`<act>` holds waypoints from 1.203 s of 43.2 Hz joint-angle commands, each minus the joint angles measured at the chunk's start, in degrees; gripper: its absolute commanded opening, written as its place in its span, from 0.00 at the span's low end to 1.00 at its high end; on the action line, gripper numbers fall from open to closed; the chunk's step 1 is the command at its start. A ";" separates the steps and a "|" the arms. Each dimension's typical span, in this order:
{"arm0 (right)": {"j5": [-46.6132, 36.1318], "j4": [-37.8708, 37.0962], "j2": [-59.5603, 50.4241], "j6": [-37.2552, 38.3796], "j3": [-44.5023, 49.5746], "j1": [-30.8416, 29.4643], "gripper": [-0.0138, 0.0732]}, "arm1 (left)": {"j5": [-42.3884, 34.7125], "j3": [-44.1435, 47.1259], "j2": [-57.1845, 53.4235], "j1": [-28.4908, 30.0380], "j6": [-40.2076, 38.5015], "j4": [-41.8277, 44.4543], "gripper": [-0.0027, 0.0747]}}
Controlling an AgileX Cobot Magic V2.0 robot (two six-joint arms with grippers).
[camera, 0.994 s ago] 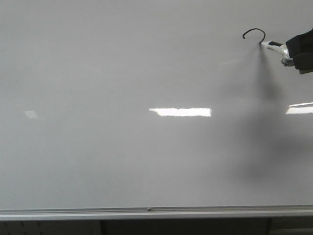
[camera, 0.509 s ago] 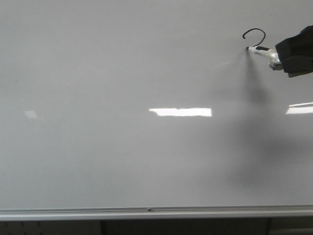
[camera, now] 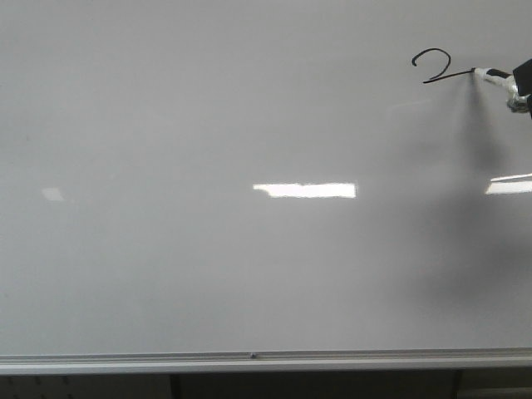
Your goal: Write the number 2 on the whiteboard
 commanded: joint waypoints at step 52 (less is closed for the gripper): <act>75.64 22.59 -16.01 -38.18 -25.63 16.59 0.19 | -0.03 -18.07 29.36 -0.64 72.08 -57.87 0.59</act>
